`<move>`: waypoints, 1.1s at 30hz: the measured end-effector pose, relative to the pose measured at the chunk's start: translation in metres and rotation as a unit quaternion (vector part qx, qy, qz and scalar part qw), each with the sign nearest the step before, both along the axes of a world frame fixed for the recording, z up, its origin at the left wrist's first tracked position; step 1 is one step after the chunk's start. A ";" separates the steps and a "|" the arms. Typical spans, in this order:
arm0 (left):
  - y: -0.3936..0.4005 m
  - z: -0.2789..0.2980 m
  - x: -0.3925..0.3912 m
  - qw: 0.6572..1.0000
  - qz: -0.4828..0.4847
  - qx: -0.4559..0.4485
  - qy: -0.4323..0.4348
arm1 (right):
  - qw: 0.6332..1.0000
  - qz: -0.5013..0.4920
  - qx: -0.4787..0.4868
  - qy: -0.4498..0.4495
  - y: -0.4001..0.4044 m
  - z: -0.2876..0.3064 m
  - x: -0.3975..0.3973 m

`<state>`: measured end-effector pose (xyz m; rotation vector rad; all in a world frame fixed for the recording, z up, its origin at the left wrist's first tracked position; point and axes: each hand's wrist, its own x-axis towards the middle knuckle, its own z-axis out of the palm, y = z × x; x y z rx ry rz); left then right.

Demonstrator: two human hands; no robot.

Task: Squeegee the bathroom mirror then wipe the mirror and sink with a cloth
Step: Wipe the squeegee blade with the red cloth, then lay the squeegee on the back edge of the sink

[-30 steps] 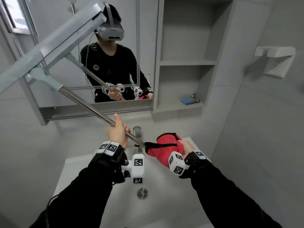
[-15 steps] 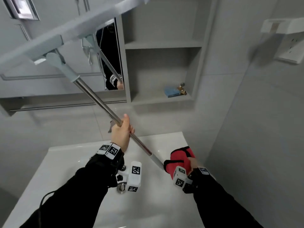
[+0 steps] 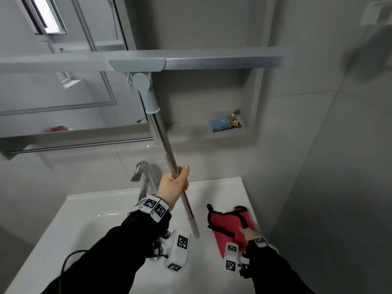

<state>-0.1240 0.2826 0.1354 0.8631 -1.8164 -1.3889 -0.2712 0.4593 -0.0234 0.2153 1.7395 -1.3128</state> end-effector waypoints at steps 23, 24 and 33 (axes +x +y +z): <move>-0.034 0.026 0.044 0.998 -0.057 0.023 0.002 | 0.824 0.221 -0.307 0.422 -0.122 0.241 0.086; -0.035 0.028 0.050 0.998 -0.061 0.022 0.000 | 0.812 0.235 -0.312 0.433 -0.126 0.250 0.093; -0.035 0.046 0.096 0.992 -0.112 0.033 -0.052 | 0.789 0.301 -0.333 0.419 -0.149 0.297 0.144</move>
